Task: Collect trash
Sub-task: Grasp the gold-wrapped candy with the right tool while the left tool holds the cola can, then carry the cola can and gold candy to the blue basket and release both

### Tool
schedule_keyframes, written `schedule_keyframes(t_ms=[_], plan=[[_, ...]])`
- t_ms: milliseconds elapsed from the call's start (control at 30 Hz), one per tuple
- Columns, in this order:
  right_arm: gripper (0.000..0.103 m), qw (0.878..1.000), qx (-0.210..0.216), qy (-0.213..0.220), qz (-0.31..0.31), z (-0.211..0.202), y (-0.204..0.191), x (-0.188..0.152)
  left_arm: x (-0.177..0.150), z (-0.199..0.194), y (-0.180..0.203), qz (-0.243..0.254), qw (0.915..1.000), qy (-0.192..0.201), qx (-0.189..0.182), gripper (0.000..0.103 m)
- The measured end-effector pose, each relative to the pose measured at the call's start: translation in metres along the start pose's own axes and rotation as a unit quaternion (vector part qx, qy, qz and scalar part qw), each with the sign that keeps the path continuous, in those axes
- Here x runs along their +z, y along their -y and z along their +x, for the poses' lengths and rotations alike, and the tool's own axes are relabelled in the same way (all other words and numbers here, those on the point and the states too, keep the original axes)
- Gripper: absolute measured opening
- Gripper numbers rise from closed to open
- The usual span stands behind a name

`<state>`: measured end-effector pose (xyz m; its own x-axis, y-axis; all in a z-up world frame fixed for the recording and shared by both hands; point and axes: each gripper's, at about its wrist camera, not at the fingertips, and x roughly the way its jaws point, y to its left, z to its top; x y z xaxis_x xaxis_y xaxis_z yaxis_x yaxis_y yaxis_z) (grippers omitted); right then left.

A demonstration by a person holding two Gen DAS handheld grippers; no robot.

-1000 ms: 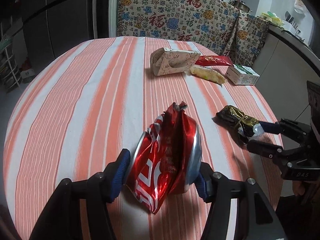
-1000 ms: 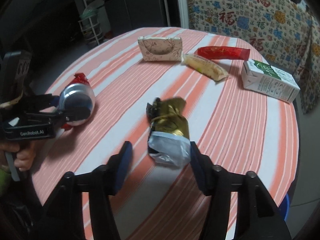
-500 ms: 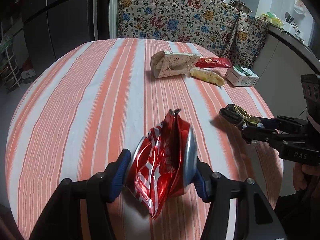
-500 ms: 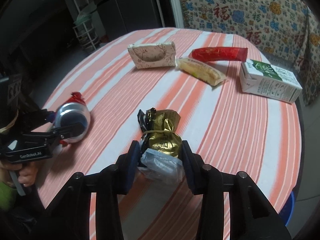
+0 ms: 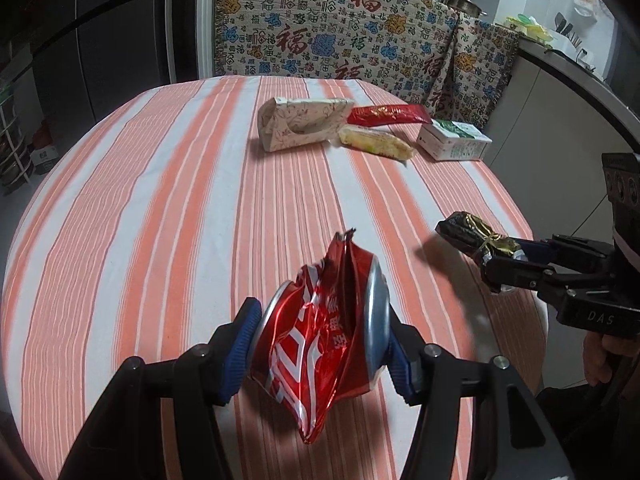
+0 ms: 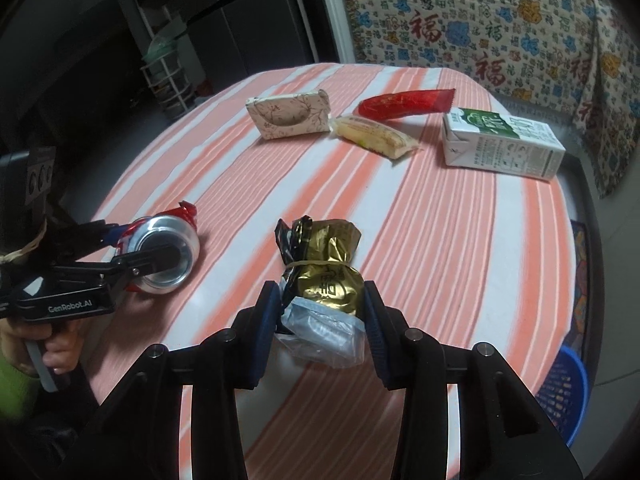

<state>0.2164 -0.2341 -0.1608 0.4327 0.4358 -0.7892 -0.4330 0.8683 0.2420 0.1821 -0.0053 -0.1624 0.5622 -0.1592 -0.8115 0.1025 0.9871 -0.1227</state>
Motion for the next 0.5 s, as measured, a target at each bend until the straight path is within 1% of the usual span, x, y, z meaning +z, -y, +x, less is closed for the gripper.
schedule_keyframes(t_ms=[167,300,500], plan=[[0.042,1.0,-0.003,-0.009,-0.016,-0.001,-0.006,-0.006,-0.006,0.007,0.002,0.004,0.9997,-0.021,0.007,0.06],[0.042,1.0,-0.007,-0.002,-0.019,-0.007,-0.007,-0.007,-0.005,0.003,0.005,0.009,0.9999,-0.01,0.01,0.058],[0.042,1.0,-0.01,0.023,0.008,-0.028,0.01,-0.007,0.001,-0.007,0.02,0.007,0.9999,0.004,-0.011,0.058]])
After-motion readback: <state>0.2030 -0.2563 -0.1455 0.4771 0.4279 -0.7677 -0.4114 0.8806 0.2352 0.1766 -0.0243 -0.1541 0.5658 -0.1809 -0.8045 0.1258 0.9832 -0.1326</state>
